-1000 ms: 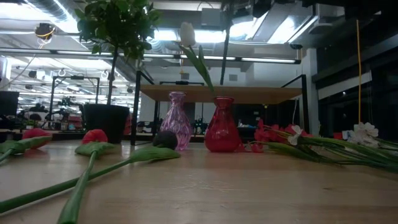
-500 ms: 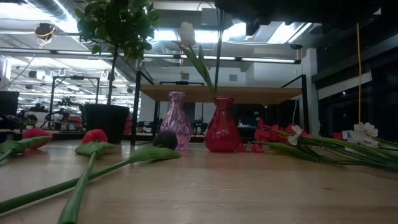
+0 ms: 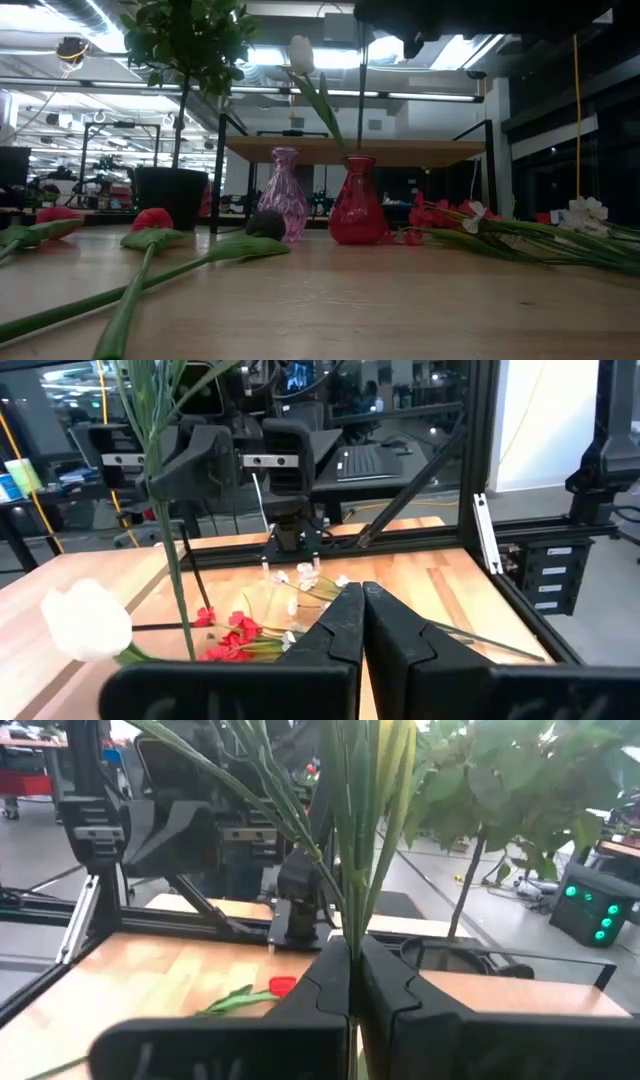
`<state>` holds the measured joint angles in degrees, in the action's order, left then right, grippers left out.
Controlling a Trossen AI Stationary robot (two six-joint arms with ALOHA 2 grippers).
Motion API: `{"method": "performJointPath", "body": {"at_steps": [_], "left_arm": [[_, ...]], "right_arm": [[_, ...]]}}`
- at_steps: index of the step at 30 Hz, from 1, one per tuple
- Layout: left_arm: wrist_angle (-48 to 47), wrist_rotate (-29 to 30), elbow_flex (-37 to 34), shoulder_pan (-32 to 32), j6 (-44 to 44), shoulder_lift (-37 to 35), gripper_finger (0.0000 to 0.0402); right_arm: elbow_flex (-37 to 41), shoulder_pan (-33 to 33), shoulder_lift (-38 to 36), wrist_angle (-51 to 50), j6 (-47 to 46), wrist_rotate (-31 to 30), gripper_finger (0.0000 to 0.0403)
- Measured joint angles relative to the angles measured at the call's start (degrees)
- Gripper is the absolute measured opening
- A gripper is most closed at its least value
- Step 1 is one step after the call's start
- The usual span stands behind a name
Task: Pick and place flowers into a vace then onto a shelf
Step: Put the pink flowers into the red vase
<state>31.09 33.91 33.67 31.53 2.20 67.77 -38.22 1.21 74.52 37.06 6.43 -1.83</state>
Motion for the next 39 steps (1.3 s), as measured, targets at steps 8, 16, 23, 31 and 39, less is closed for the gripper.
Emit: {"method": "performJointPath", "body": {"at_steps": [8,16,23,31,39], "left_arm": [[0.00,0.00,0.00,0.00,-0.04,0.02,0.0002],[0.00,-0.02,0.00,0.00,-0.09,0.04,0.0005],[0.00,-0.02,0.00,-0.05,0.00,0.04,0.0003],[0.00,-0.02,0.00,-0.11,0.02,0.04,0.0001],[-0.07,-0.03,0.00,-0.11,0.00,0.04,0.0005]], "right_arm": [[0.31,-0.13,2.14,-0.39,0.00,-3.08,0.0002],[6.09,-1.27,2.84,9.78,-1.78,-3.21,0.0002],[8.41,-1.30,4.38,14.62,-2.97,-3.84,0.0002],[8.40,-3.11,11.61,21.31,-4.71,-3.70,0.0002],[8.39,-3.21,16.75,26.04,-5.53,-3.55,0.0002]]}}
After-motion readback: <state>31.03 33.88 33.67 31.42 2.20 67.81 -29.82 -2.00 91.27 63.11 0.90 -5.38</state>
